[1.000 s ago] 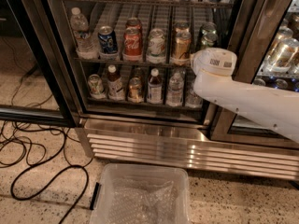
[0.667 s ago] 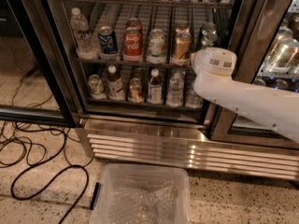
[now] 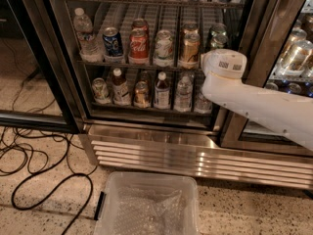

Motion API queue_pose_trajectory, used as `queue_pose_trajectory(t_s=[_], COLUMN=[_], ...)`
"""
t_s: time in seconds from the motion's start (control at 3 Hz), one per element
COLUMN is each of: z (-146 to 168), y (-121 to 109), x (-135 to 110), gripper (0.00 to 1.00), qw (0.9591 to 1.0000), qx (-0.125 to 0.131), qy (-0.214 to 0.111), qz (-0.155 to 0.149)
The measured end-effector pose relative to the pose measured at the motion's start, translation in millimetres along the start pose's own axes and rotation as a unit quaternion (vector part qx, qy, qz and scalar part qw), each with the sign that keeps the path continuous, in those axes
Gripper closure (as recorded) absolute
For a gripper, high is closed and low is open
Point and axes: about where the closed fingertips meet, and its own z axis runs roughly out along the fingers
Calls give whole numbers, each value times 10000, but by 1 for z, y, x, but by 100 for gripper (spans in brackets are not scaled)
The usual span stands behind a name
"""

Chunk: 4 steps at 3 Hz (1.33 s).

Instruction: Pick green can from middle shelf of fridge

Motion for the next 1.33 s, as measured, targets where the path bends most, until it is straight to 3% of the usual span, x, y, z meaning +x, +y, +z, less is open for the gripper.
queue_pose_trajectory(t_s=[1.33], z=[32], y=[-5], x=[-2], gripper=[40], qw=[9998], qx=[199], qy=[-32], qz=[71])
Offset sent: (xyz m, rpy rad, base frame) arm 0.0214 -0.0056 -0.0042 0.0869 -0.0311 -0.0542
